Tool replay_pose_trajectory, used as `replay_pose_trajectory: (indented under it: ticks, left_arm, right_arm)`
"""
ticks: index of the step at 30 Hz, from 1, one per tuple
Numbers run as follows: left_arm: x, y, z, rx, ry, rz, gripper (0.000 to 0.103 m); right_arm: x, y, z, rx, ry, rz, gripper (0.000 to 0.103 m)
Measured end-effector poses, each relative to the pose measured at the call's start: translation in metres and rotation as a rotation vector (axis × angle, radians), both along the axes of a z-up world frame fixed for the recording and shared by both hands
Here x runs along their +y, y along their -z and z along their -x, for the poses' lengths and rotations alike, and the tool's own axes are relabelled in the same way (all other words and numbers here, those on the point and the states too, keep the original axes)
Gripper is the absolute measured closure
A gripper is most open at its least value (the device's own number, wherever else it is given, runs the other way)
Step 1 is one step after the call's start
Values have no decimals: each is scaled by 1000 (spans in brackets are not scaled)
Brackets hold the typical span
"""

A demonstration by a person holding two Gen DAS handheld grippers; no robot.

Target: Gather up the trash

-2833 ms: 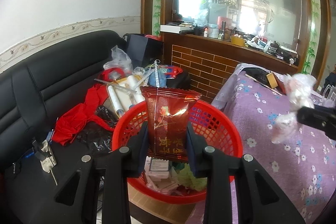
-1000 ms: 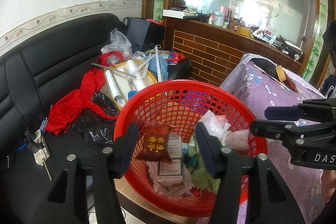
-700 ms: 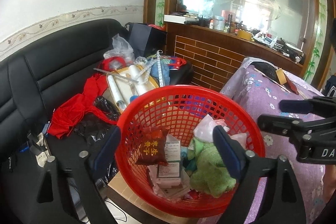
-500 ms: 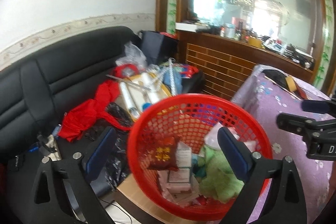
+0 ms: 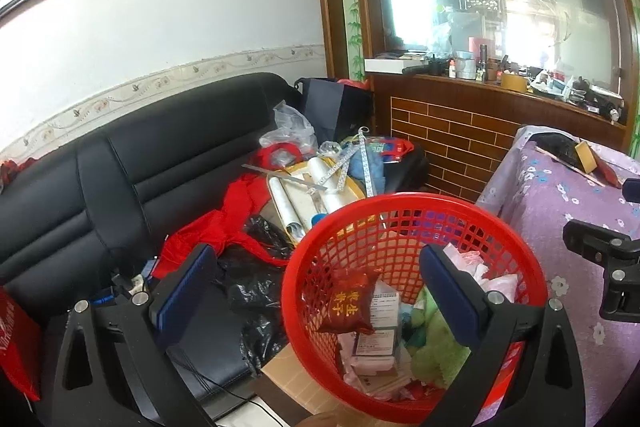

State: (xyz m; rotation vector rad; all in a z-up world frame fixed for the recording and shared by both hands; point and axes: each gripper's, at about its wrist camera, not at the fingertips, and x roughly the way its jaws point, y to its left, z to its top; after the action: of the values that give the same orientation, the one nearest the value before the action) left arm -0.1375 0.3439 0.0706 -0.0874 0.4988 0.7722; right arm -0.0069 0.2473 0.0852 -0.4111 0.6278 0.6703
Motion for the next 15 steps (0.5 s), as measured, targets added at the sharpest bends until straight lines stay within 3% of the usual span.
replay_pose_trajectory:
  ticks: [15]
  left_arm:
    - [-22, -11, 28, 15, -16, -9, 0]
  right_arm:
    - [-34, -6, 32, -30, 15, -2, 2]
